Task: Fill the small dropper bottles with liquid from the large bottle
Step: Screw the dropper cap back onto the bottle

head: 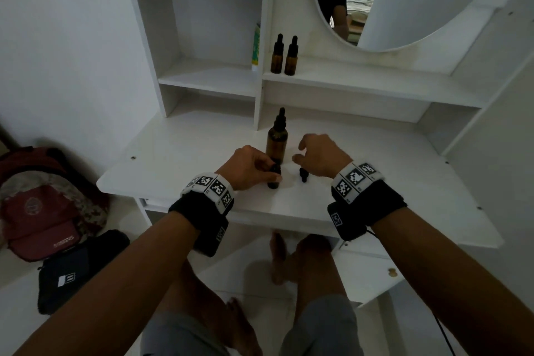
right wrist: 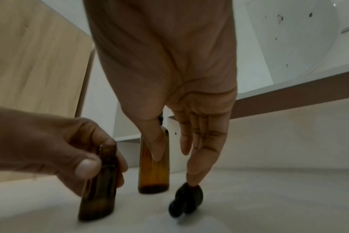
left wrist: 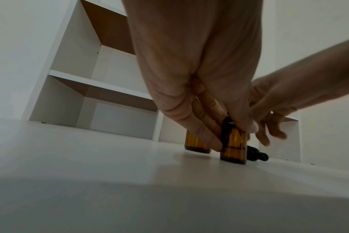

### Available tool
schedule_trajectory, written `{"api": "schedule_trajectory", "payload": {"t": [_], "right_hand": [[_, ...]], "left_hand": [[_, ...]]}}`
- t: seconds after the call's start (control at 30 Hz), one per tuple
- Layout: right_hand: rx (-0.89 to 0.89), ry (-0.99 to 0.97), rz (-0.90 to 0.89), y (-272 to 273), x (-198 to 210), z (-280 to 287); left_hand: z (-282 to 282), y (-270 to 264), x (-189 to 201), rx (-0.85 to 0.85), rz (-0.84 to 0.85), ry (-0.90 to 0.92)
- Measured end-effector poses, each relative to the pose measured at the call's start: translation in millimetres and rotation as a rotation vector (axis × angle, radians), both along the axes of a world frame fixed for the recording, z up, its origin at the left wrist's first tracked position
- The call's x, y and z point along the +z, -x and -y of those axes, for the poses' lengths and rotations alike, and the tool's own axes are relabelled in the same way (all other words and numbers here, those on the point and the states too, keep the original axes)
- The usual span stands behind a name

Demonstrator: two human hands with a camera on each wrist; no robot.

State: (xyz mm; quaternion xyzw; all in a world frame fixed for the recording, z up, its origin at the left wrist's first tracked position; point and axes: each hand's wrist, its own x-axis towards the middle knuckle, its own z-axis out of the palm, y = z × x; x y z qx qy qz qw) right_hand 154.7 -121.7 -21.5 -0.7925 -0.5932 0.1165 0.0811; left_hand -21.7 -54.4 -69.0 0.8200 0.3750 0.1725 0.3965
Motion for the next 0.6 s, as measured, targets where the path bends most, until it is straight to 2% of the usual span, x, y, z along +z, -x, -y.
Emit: {"api": "schedule_trajectory", "payload": {"t": [0.13, 0.37, 0.6], "right_hand": [[-0.019, 0.135, 0.053, 4, -6, 5], [-0.031, 0.118, 0.110, 4, -10, 16], [0.033, 0.028, -0.080, -5, 11, 26]], "left_hand": [[4, 0, 0, 0.030, 0.006, 0.000], [9, 1, 0, 0.065, 0.013, -0.011], [8, 1, -2, 0.080, 0.009, -0.010]]}}
